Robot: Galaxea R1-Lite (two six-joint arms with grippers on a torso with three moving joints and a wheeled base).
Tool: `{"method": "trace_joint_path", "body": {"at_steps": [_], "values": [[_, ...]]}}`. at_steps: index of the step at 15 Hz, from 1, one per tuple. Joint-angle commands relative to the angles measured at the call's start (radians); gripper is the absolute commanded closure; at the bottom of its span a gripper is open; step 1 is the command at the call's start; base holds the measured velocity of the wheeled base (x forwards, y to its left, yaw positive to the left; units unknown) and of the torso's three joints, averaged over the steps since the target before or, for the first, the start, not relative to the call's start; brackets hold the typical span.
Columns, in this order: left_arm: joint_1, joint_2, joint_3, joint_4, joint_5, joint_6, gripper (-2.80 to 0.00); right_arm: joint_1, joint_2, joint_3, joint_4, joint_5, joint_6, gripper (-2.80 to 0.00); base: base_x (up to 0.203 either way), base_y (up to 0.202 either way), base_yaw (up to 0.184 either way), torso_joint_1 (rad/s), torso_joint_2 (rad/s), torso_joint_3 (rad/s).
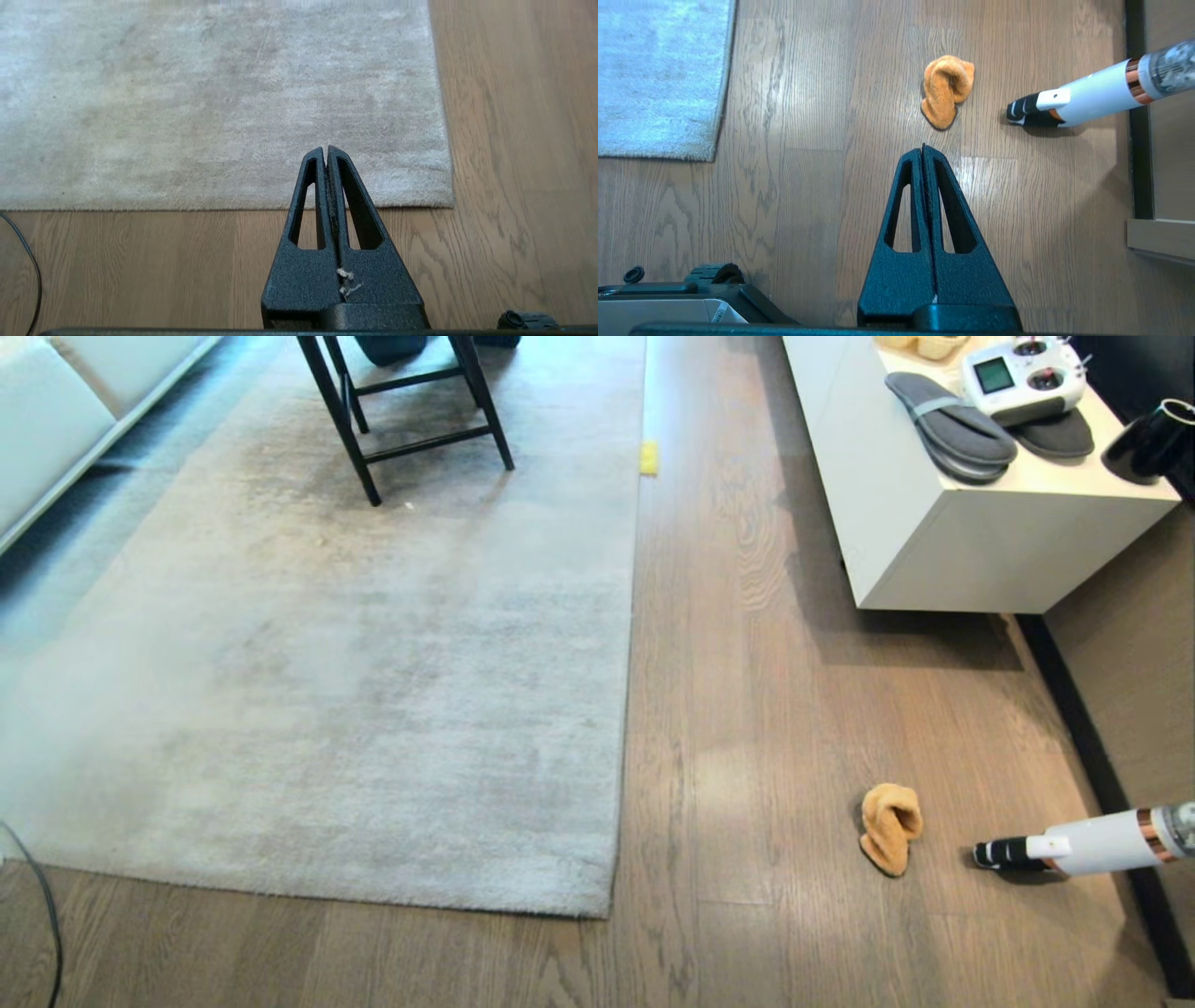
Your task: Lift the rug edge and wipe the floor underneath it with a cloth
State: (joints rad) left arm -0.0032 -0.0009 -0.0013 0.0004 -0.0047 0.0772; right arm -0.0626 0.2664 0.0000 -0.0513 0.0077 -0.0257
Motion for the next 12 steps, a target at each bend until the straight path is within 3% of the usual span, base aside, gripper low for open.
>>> {"method": "trace_joint_path", "body": {"at_steps": [1,12], "values": [[0.000,0.001,0.000,0.000,0.000,-0.001,0.00,0.000,0.002,0.000,-0.001,0.000,0.000,0.00,0.000,0.000,0.000,0.002,0.00,0.202],[0.000,0.001,0.000,0.000,0.000,-0.002,0.00,0.000,0.002,0.000,-0.001,0.000,0.000,0.00,0.000,0.000,0.000,0.000,0.00,0.204]]}}
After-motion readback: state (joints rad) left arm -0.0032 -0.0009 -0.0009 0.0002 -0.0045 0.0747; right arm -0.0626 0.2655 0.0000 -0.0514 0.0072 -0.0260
